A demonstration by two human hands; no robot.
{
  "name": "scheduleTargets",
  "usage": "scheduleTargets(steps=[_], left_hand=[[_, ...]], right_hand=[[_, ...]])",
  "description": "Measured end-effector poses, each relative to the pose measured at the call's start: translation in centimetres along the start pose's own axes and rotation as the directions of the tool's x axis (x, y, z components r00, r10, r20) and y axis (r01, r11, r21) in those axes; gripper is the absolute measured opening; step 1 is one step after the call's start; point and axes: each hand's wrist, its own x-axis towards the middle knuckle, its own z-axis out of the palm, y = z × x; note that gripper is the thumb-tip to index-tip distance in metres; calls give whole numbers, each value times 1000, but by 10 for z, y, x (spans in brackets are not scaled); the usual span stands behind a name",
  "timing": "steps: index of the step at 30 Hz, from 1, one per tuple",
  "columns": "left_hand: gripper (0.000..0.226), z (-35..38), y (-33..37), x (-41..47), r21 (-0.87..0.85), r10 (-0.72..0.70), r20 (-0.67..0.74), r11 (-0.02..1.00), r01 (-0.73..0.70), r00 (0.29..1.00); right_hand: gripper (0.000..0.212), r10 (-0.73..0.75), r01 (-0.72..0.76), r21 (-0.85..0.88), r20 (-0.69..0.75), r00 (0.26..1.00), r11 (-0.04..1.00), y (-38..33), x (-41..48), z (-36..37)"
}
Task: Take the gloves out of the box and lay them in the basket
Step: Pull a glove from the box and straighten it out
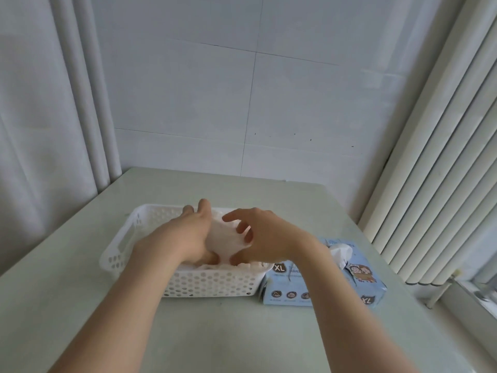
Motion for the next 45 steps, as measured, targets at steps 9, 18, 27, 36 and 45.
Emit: scheduleTargets(steps=[9,18,27,36,45], left_hand=[[26,11,47,-22,341,96,-152,939,-38,984],[51,18,23,2,149,-97,-9,984,97,995],[21,8,46,-15,326,100,-293,945,1,951],[25,57,85,-4,174,555,-341,831,-529,759],[35,68,91,-10,304,547,-216,825,-477,809]], right_hand=[[13,118,-77,144,-302,946,987,46,-44,-30],[25,259,-266,-26,-158,953,964,68,-57,-38],[17,211,-233,-82,-216,953,969,71,-46,-35],[21,211,-263,-45,-476,854,964,74,-45,-40],[26,327,41,419,-763,558,907,41,-56,-55]])
